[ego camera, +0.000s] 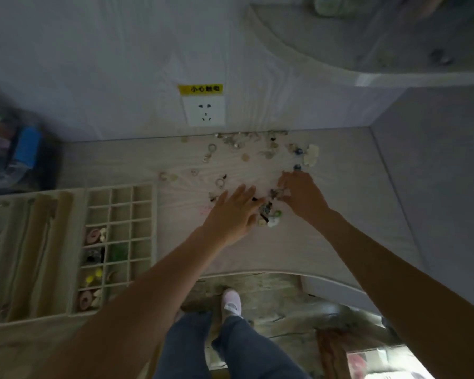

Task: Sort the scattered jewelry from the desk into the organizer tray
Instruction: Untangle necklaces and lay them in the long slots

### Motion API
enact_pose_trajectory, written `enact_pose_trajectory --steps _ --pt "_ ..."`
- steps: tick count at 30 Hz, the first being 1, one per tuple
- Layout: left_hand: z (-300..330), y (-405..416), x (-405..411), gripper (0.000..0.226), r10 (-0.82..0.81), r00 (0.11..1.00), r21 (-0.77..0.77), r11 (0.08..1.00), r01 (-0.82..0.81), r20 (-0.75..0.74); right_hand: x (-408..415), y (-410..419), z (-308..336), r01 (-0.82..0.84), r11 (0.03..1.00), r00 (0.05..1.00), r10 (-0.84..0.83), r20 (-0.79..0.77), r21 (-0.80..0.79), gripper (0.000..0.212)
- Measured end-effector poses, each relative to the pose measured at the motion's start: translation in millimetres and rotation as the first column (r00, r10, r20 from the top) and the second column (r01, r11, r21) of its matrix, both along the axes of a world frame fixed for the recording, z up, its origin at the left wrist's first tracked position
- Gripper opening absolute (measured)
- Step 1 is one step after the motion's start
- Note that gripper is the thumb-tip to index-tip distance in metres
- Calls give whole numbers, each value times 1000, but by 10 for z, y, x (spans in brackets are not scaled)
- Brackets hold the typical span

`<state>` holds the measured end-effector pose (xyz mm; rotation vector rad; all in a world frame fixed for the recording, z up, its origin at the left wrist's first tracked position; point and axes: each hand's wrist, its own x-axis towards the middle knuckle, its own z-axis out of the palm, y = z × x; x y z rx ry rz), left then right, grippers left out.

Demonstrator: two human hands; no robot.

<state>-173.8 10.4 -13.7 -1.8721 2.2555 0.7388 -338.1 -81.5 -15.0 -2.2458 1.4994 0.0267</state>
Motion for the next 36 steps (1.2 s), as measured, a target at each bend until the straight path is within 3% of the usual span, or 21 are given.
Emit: enact_pose_trajectory --steps 3,7,10,13,15,18,21,25,28,31,34,36 --pt "-8 15 -3 50 -1 999 -80 997 5 53 11 -107 -38 -34 999 985 40 -168 39 24" --pt "51 -39 -44 46 31 999 -118 993 -30 13 -3 -117 3 -61 994 984 75 -164 92 25" --pt "213 -201 -19 44 134 980 -46 989 -143 -148 -5 -113 161 -15 978 999 8 36 207 20" --pt "441 -331 -3 50 244 906 74 970 -233 -345 35 -81 446 51 923 917 -195 349 382 12" --pt "589 -375 -25 49 290 822 145 957 -251 -490 63 -77 643 19 902 863 -233 449 431 20" --pt "768 -403 -95 27 364 660 237 931 -278 -657 111 -103 913 -10 872 786 -295 543 489 21" --pt "885 -414 -73 16 419 596 240 902 -357 -686 146 -144 1086 14 868 739 -343 580 497 21" --pt "957 -348 139 6 497 435 294 841 -454 -751 228 -160 1191 77 881 706 -379 598 467 20" --pt "988 -266 345 12 535 403 300 804 -514 -743 311 -146 1205 69 855 645 -432 631 515 19" --pt "1049 -161 545 13 580 352 323 756 -570 -735 469 -92 1182 -8 847 668 -391 633 531 20" --pt "1089 -17 784 14 603 338 265 693 -671 -723 752 -10 1178 -112 859 727 -272 630 499 18" --pt "1093 59 900 10 605 433 136 672 -728 -669 875 12 1175 -165 868 763 -188 618 468 11"
